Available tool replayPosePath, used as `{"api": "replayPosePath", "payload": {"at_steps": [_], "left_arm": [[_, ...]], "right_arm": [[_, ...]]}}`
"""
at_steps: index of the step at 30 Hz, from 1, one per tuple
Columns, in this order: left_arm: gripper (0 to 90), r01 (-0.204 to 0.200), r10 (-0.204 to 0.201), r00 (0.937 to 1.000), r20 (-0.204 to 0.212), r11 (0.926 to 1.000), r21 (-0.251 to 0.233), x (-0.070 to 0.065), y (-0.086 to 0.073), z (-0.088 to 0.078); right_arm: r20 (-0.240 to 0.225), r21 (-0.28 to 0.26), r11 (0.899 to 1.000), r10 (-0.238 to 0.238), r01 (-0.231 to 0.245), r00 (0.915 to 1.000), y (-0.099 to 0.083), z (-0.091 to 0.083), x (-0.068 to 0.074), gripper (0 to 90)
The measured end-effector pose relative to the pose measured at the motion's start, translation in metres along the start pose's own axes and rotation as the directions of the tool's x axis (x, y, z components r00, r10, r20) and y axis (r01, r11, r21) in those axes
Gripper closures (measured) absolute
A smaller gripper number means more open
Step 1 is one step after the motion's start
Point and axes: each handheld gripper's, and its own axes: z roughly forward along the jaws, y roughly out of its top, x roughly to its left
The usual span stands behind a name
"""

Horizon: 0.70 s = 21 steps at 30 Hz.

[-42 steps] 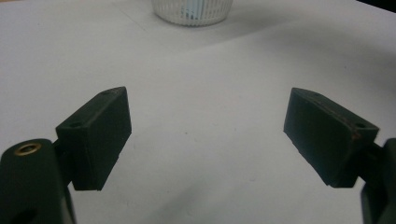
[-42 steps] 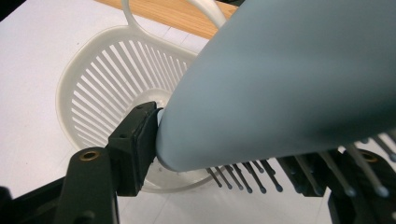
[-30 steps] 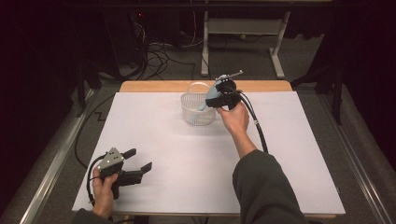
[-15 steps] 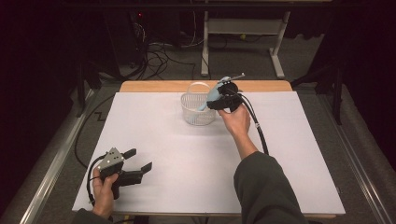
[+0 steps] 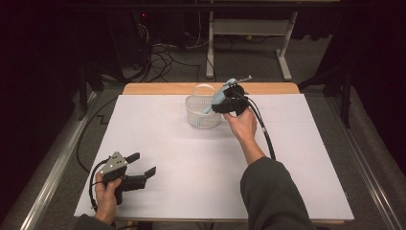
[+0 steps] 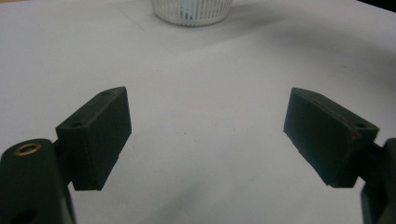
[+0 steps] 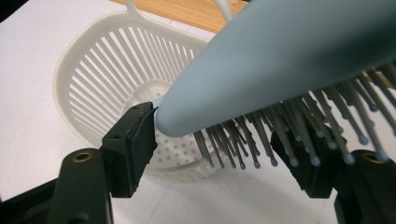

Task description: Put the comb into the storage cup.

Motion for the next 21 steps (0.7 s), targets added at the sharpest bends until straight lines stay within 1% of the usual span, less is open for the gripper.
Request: {"api": "replayPosePath", "payload": {"at_steps": [4, 7, 9, 13, 17, 21], "left_arm": [[16.1, 0.0, 0.0, 1.0, 0.001, 1.0, -0.002, 0.0, 0.0, -0.001], [16.1, 0.0, 0.0, 1.0, -0.003, 1.0, -0.002, 0.001, 0.0, 0.0], [16.1, 0.003, -0.003, 1.0, -0.005, 1.0, 0.0, 0.001, 0.0, 0.0], [16.1, 0.002, -0.002, 1.0, -0.009, 1.0, -0.002, 0.001, 0.0, 0.0], [16.1, 0.003, -0.003, 0.9999, -0.012, 1.0, -0.007, 0.001, 0.0, -0.002], [16.1, 0.011, -0.012, 0.9998, -0.015, 0.9999, -0.012, 0.002, -0.001, -0.003]], "right_arm": [[0.004, 0.004, 1.0, 0.008, -0.008, 1.0, -0.003, -0.004, -0.002, 30.7], [-0.005, -0.019, 1.0, 0.002, -0.002, 1.0, -0.002, -0.009, -0.001, 30.7], [-0.008, -0.017, 1.0, -0.011, 0.011, 0.9999, -0.002, -0.011, -0.002, 30.5], [-0.014, -0.029, 1.0, -0.002, 0.001, 0.9999, -0.004, -0.013, -0.004, 30.2], [-0.012, -0.043, 0.999, -0.002, 0.001, 0.9999, -0.007, -0.017, -0.005, 30.1], [-0.019, -0.049, 0.999, -0.001, 0.0, 0.9998, -0.009, -0.021, -0.006, 30.1]]}}
